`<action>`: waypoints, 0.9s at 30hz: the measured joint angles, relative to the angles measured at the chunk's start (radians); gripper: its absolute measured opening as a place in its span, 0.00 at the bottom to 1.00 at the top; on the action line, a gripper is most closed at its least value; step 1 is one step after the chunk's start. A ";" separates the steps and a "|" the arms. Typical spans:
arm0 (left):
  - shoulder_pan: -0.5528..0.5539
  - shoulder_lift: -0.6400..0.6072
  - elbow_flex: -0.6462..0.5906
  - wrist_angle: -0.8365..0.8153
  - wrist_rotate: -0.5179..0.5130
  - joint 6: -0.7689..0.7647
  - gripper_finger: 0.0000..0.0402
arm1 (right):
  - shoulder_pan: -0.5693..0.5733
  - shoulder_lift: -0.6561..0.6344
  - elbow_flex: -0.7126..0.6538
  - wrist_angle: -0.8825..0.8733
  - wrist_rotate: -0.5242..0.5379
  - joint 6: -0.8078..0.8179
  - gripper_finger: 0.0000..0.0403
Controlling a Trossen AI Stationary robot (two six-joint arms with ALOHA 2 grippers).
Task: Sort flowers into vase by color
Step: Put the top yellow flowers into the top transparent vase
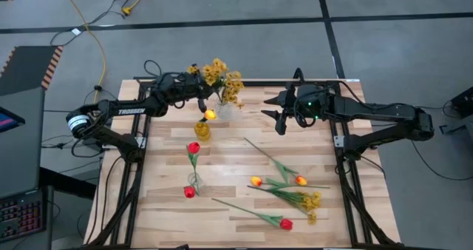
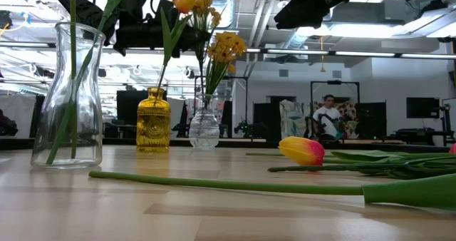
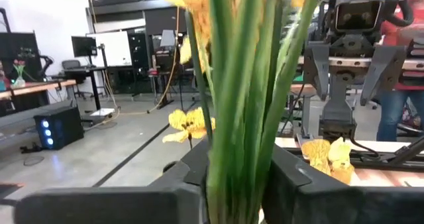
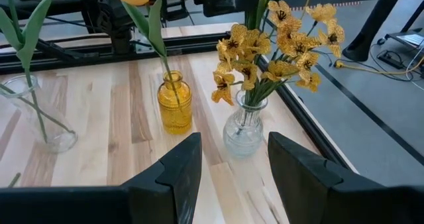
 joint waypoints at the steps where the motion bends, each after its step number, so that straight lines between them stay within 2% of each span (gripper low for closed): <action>1: 0.000 0.000 0.000 -0.007 0.000 0.000 0.21 | 0.000 0.000 0.000 0.000 0.000 0.000 0.49; 8: 0.000 0.000 0.000 -0.052 0.000 -0.002 0.33 | 0.000 0.000 0.000 0.000 0.000 0.000 0.49; 15: 0.000 0.000 0.000 -0.052 0.000 -0.002 0.35 | 0.000 0.000 0.000 0.000 0.000 0.000 0.49; 21: 0.000 0.000 0.000 -0.051 0.000 0.019 0.30 | 0.000 0.000 0.000 0.000 0.000 0.000 0.49; 27: 0.000 0.000 0.000 -0.051 0.000 0.034 0.14 | 0.000 0.000 0.000 0.000 0.000 0.000 0.49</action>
